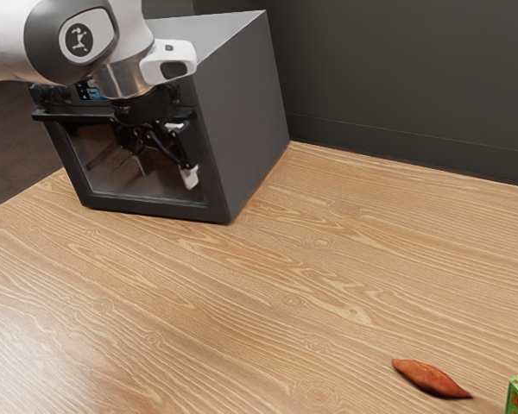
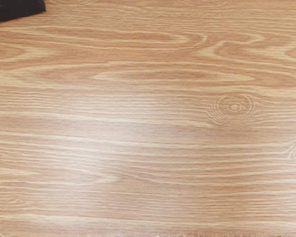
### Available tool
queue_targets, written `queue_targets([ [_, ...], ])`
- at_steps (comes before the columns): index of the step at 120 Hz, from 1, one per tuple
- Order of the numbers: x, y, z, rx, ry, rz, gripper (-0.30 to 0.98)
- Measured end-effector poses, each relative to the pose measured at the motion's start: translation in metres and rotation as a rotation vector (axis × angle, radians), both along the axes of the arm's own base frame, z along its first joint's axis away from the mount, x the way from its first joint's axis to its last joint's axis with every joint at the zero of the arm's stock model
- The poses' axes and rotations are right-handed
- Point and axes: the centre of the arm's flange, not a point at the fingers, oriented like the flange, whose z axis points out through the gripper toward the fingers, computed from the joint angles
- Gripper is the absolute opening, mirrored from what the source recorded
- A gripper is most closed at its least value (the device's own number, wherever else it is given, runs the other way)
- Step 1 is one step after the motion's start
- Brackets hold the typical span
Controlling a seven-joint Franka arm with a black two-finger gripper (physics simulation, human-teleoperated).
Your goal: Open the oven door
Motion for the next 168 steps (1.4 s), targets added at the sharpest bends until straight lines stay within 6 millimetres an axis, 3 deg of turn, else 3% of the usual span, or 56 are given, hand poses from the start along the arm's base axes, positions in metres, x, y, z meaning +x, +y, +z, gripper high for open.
queue_targets([
  [26, 0.002, -0.019, -0.001, 0.001, 0.010, -0.064, 0.69],
  [31, -0.006, -0.020, 0.027, -0.002, -0.043, -0.077, 0.69],
  [38, -0.039, -0.017, 0.102, 0.016, -0.191, -0.149, 0.69],
  [41, -0.054, -0.014, 0.124, 0.044, -0.229, -0.193, 0.69],
  [56, -0.055, 0.032, 0.134, 0.322, -0.170, -0.309, 0.69],
  [66, -0.045, 0.056, 0.118, 0.349, -0.161, -0.429, 0.69],
  [81, -0.028, 0.091, 0.068, 0.226, -0.253, -0.633, 0.68],
  [94, -0.024, 0.150, 0.046, 0.228, -0.339, -0.694, 0.68],
  [100, -0.026, 0.185, 0.036, 0.248, -0.358, -0.693, 0.68],
  [104, -0.033, 0.219, 0.027, 0.270, -0.356, -0.672, 0.68],
  [113, -0.078, 0.310, 0.018, 0.330, -0.344, -0.582, 0.68],
  [119, -0.100, 0.344, 0.017, 0.365, -0.340, -0.567, 0.69],
  [127, -0.102, 0.350, 0.017, 0.398, -0.343, -0.622, 0.69],
  [168, -0.052, 0.337, 0.010, 0.544, -0.314, -0.888, 0.69],
])
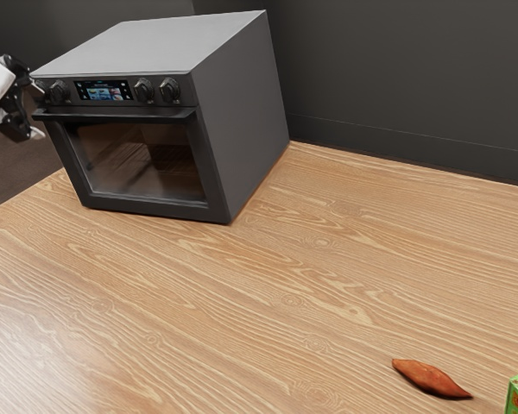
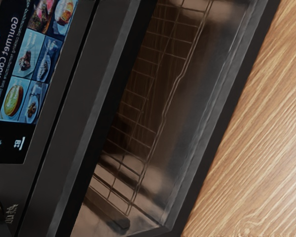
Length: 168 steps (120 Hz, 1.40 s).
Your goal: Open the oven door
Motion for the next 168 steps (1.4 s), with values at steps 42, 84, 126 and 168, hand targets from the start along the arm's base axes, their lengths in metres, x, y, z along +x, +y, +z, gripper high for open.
queue_targets([
  [42, 0.038, -0.004, -0.020, 0.173, 0.044, -0.072, 0.69],
  [84, 0.064, -0.001, -0.041, 0.168, 0.035, -0.123, 0.69],
  [126, 0.071, -0.003, -0.058, 0.165, 0.060, -0.153, 0.69],
  [168, 0.057, -0.019, -0.078, 0.096, 0.079, -0.194, 0.71],
])
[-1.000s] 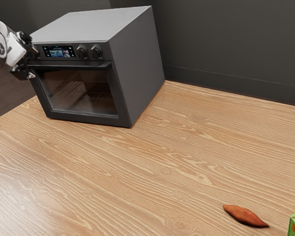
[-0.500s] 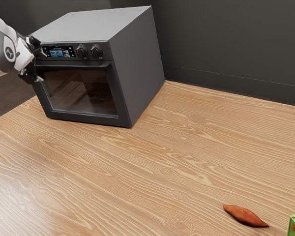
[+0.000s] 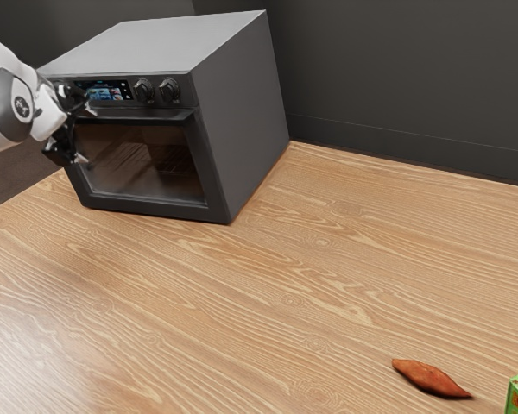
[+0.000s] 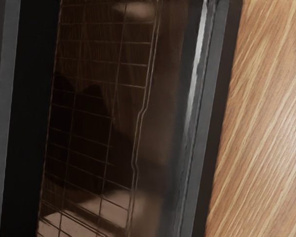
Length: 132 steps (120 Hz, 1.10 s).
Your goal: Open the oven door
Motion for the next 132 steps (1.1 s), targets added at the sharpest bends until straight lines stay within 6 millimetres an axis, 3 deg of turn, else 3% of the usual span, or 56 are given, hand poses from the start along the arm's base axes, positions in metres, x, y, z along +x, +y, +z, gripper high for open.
queue_targets([
  [14, -0.016, -0.002, -0.003, -0.027, 0.003, 0.000, 0.77],
  [26, -0.045, -0.007, -0.001, -0.065, -0.004, 0.000, 0.68],
  [54, -0.155, -0.044, -0.026, -0.171, -0.009, -0.034, 0.69],
  [60, -0.183, -0.042, -0.019, -0.178, -0.031, -0.028, 0.69],
  [64, -0.209, -0.034, 0.012, -0.171, -0.082, -0.012, 0.68],
  [66, -0.218, -0.032, 0.043, -0.157, -0.117, -0.015, 0.68],
  [72, -0.241, -0.045, 0.177, -0.082, -0.238, -0.046, 0.68],
  [75, -0.247, -0.067, 0.227, -0.068, -0.275, -0.062, 0.68],
  [79, -0.236, -0.112, 0.264, -0.092, -0.279, -0.103, 0.68],
  [83, -0.203, -0.170, 0.274, -0.123, -0.225, -0.160, 0.68],
  [87, -0.154, -0.221, 0.256, -0.168, -0.119, -0.196, 0.68],
  [93, -0.087, -0.278, 0.213, -0.228, 0.036, -0.207, 0.68],
  [103, -0.049, -0.345, 0.176, -0.256, 0.189, -0.156, 0.68],
  [110, -0.006, -0.368, 0.113, -0.305, 0.341, -0.090, 0.68],
  [116, 0.007, -0.376, 0.087, -0.336, 0.410, -0.016, 0.68],
  [132, 0.005, -0.312, 0.068, -0.417, 0.447, 0.297, 0.68],
])
